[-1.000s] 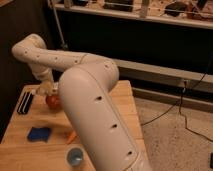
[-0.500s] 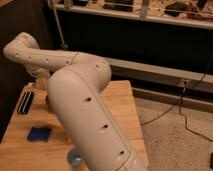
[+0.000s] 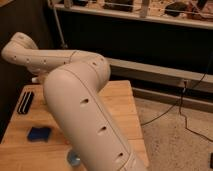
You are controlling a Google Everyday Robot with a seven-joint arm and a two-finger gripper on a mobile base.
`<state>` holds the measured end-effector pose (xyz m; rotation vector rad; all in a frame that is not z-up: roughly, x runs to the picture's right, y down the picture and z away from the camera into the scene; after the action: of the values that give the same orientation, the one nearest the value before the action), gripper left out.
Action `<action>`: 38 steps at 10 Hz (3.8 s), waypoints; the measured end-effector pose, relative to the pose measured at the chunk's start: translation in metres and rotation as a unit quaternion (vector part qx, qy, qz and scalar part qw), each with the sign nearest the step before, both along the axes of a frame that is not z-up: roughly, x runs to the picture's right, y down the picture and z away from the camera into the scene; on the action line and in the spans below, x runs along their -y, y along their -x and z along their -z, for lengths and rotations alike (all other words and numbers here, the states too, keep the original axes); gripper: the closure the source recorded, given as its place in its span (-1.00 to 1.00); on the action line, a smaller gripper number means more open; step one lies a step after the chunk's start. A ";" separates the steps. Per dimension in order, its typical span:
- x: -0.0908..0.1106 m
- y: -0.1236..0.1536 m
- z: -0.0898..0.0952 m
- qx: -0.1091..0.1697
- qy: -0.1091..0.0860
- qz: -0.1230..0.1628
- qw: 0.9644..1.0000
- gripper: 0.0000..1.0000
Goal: Place the bottle in the ceramic bowl
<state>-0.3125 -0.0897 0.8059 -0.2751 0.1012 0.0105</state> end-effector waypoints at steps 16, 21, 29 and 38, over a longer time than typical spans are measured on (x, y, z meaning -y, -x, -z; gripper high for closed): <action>-0.057 -0.052 -0.008 -0.105 0.024 0.079 0.991 1.00; -0.077 -0.041 -0.023 -0.115 0.090 0.051 0.988 0.55; -0.062 -0.040 -0.041 -0.123 0.066 0.081 0.987 -0.33; -0.064 -0.016 -0.024 -0.105 0.106 0.025 0.988 -0.33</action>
<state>-0.2964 -0.0259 0.8295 -0.4845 0.3198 -0.0207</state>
